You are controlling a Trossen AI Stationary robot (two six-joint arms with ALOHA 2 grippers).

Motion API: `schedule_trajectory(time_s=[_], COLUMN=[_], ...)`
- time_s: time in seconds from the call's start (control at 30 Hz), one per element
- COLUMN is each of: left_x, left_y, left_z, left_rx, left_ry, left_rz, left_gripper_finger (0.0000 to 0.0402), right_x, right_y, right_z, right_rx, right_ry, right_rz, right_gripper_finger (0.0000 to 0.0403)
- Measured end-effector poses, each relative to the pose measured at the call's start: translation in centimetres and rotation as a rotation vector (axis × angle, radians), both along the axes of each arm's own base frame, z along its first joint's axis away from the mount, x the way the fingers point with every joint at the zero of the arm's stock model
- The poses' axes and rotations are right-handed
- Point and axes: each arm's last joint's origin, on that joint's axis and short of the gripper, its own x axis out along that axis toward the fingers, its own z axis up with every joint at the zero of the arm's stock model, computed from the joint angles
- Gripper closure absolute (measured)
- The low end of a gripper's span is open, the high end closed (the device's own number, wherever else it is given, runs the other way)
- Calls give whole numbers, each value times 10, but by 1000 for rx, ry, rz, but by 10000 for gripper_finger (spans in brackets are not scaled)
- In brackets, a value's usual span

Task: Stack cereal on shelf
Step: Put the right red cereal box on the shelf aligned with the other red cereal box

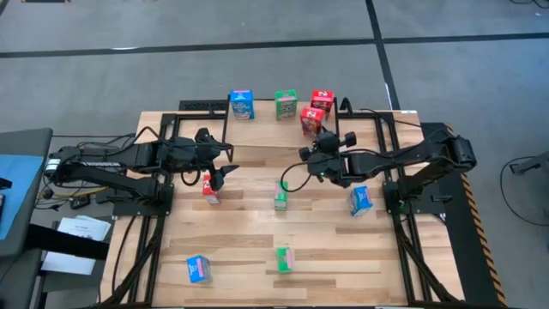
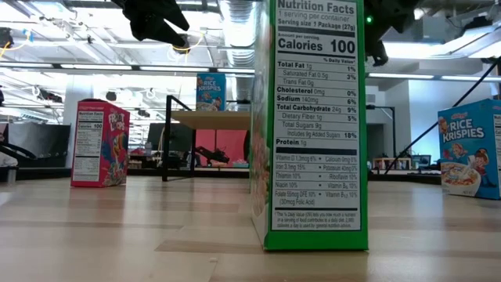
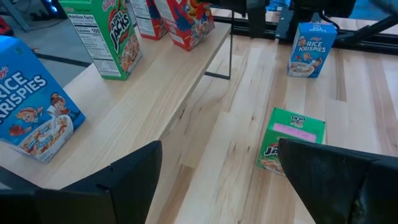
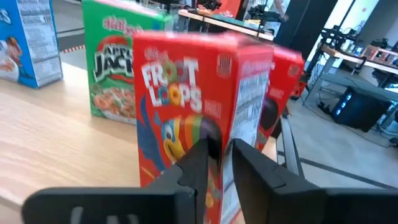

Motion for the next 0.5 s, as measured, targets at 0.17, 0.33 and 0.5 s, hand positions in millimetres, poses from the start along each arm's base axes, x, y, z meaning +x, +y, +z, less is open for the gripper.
schedule_trajectory(time_s=[0.17,0.33,0.5], left_x=[0,0,0], left_y=[0,0,0], left_z=[0,0,0], left_rx=[-1,-2,-2], left_ry=[0,-1,-1], left_rz=[0,0,0], left_gripper_finger=[90,90,90], right_x=[2,0,-2], right_y=[-2,-1,4], right_z=[6,2,2], right_rx=[-7,5,5], right_ry=[15,75,90], right_rz=[1,14,32], right_gripper_finger=[264,222,191])
